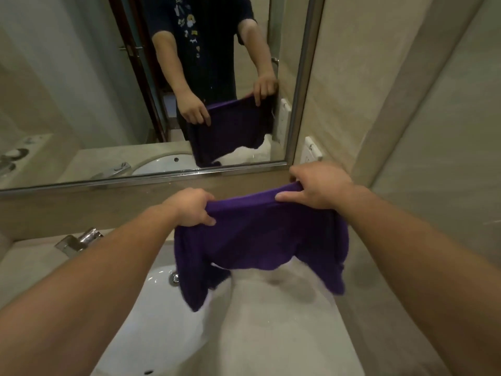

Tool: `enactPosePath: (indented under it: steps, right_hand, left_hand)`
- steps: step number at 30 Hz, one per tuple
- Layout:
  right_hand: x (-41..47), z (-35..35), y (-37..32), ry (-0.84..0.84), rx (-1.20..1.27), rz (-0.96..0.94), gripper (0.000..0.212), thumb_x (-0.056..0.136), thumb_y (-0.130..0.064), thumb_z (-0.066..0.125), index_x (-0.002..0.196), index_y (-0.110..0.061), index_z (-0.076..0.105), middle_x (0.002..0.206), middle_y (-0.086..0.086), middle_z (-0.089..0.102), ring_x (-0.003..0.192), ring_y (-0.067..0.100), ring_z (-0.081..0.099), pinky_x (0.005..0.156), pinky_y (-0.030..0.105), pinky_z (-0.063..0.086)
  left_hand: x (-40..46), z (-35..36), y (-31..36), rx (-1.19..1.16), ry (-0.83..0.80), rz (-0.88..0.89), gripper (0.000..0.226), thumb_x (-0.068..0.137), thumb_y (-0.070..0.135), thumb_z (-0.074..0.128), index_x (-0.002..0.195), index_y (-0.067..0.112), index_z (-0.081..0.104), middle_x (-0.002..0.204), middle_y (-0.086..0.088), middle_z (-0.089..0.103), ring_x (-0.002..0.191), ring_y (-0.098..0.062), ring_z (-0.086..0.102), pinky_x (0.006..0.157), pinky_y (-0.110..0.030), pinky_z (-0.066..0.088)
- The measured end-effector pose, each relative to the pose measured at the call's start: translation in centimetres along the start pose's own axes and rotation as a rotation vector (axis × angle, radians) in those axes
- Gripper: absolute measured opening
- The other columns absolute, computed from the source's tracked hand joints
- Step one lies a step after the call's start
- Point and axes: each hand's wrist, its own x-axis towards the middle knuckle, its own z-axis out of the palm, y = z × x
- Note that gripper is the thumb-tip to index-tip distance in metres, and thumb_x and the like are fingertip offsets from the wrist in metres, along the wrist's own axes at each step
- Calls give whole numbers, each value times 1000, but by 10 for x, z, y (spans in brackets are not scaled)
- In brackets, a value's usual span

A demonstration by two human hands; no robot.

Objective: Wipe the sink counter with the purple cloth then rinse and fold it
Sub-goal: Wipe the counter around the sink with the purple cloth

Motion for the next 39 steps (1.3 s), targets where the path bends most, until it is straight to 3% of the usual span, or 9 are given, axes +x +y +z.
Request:
enactPosePath:
  steps: [6, 9, 12, 17, 21, 24, 28, 34, 39]
  right_hand:
    - [-53, -33, 5, 30, -335, -48, 49, 92, -73, 41, 106, -31, 61, 106, -1, 67, 98, 26, 65, 65, 32, 40]
    - [-66, -40, 1, 57, -308, 139, 34, 100, -54, 41, 111, -30, 63, 106, 3, 68, 98, 30, 64, 68, 34, 41]
    - [-67, -37, -9, 144, -17, 349, 28, 99, -36, 43, 112, -25, 64, 106, 10, 68, 97, 36, 62, 72, 37, 43]
    - [-60, -30, -23, 421, 699, 557, 31, 94, -13, 41, 113, -16, 66, 108, 11, 68, 97, 32, 57, 78, 32, 42]
    - [-62, 4, -30, 396, 768, 501, 31, 89, -11, 49, 111, -19, 70, 103, 6, 71, 97, 27, 62, 78, 27, 44]
    - [-67, 60, -26, 7, 600, 418, 32, 87, -19, 58, 116, -25, 70, 109, 4, 72, 102, 27, 65, 87, 32, 53]
    - [-80, 142, -23, -581, 386, 270, 51, 85, -39, 70, 134, -27, 62, 134, -1, 63, 120, 24, 59, 97, 28, 48]
    - [-72, 227, -22, -313, 519, 353, 55, 91, -36, 62, 143, -23, 49, 136, 9, 57, 122, 29, 56, 100, 36, 48]
    - [-43, 258, -30, -266, 326, 176, 91, 91, -41, 66, 160, -29, 9, 166, 13, 8, 152, 31, 15, 119, 43, 31]
  left_hand:
    - [-36, 20, -8, -101, -2, -60, 8, 91, 37, 70, 93, 30, 72, 87, 2, 70, 88, -21, 64, 76, -29, 45]
    - [-45, 22, 4, -461, 116, -180, 24, 99, 41, 56, 99, 22, 71, 77, -2, 64, 75, -25, 61, 73, -34, 51]
    - [-48, 14, 37, -1114, 116, -297, 18, 102, 30, 48, 105, 18, 62, 88, -11, 62, 72, -28, 61, 76, -45, 58]
    - [-47, -11, 93, -1855, 81, -54, 17, 103, 14, 45, 108, 19, 61, 105, -7, 68, 101, -27, 67, 94, -54, 53]
    - [-38, 29, 95, -1319, 33, -19, 36, 90, -6, 54, 111, 22, 62, 97, -5, 66, 90, -21, 64, 84, -42, 52]
    - [-33, 81, 84, -870, -102, -22, 50, 84, -17, 53, 124, 11, 65, 107, -8, 65, 86, -9, 63, 68, -22, 46]
    - [-23, 146, 55, -601, -189, -213, 35, 91, -3, 55, 118, 14, 69, 124, -4, 64, 119, -19, 57, 94, -24, 44]
    - [4, 203, 51, -450, -9, -144, 54, 90, 24, 67, 142, 24, 52, 148, 0, 50, 135, -20, 48, 109, -33, 40]
    - [50, 243, 73, -87, -27, 137, 97, 84, 41, 73, 159, 30, 12, 168, 3, 4, 155, -21, 5, 124, -38, 19]
